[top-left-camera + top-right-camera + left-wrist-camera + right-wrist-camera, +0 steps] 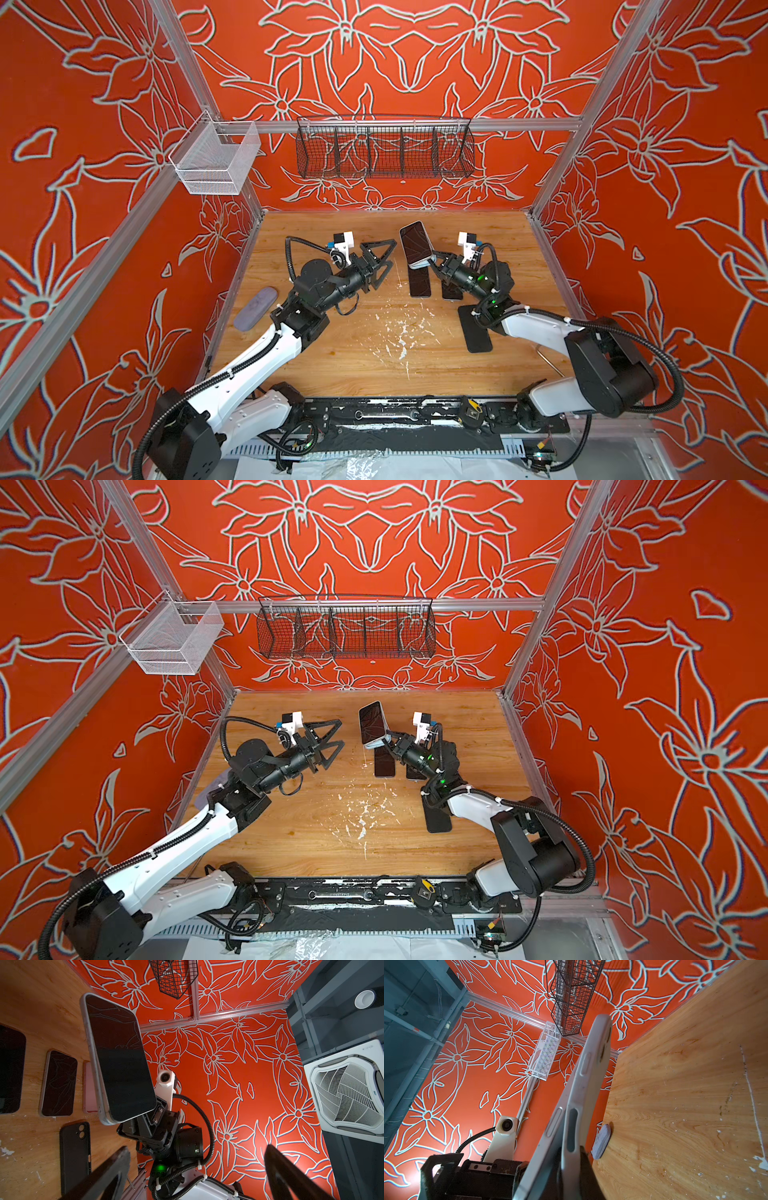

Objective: Take the phone out of the phone case

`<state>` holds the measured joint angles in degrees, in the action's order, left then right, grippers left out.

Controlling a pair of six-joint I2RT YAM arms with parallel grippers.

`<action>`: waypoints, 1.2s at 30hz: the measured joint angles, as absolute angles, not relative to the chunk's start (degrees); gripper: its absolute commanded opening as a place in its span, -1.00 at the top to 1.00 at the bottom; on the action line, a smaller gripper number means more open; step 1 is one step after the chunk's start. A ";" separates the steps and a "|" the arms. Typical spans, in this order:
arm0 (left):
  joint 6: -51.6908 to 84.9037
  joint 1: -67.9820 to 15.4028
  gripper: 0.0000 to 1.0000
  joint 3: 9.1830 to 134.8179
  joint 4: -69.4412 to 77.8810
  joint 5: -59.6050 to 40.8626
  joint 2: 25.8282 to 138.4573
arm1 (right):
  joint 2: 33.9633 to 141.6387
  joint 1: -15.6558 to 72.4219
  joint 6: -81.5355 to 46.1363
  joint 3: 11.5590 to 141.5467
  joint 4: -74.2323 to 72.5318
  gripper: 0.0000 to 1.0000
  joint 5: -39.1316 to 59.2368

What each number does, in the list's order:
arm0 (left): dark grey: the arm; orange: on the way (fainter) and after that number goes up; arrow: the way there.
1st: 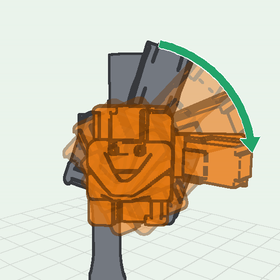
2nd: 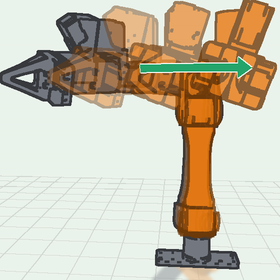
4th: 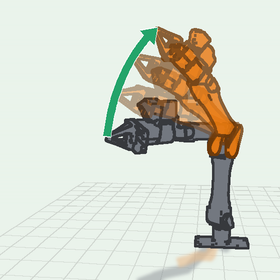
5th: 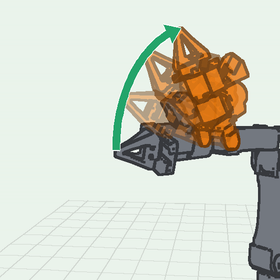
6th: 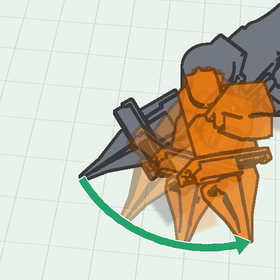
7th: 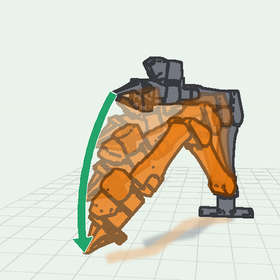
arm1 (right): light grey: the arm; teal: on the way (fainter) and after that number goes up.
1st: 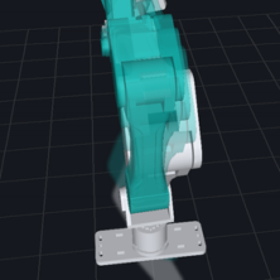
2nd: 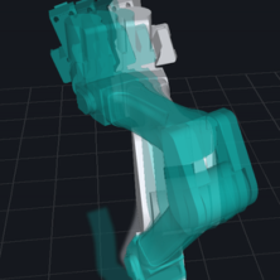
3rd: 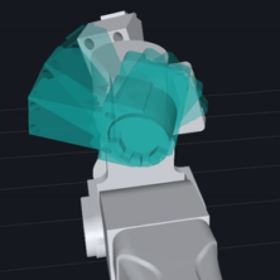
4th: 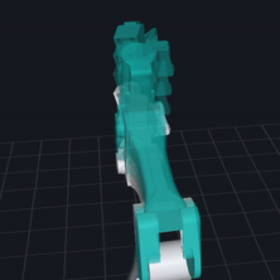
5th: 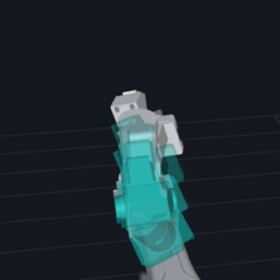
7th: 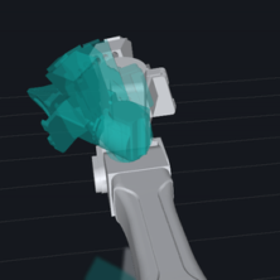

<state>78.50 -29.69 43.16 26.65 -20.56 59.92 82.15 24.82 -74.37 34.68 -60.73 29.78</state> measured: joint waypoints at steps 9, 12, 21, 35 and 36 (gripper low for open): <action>80.60 -29.69 -0.95 43.16 27.64 -20.53 61.52 | 80.47 24.73 -73.34 34.65 -59.16 0.98 29.78; 81.28 -29.69 -0.95 43.16 28.03 -20.36 61.78 | 80.29 24.71 -72.84 34.65 -59.09 0.98 29.78; 84.31 -30.46 -0.95 43.16 28.77 -19.20 64.05 | 80.25 24.71 -72.03 34.65 -58.96 0.99 29.78; 88.25 -34.94 -0.95 46.81 32.36 -16.36 69.30 | 80.25 24.71 -70.91 34.68 -58.89 0.98 29.78; 88.62 -35.27 -0.95 46.94 33.17 -16.34 70.06 | 80.25 24.71 -70.89 34.68 -58.89 0.98 29.78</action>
<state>88.62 -35.27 46.94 33.17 -16.34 70.06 80.25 24.71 -70.89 34.68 -58.89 29.78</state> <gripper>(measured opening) 0.975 0.115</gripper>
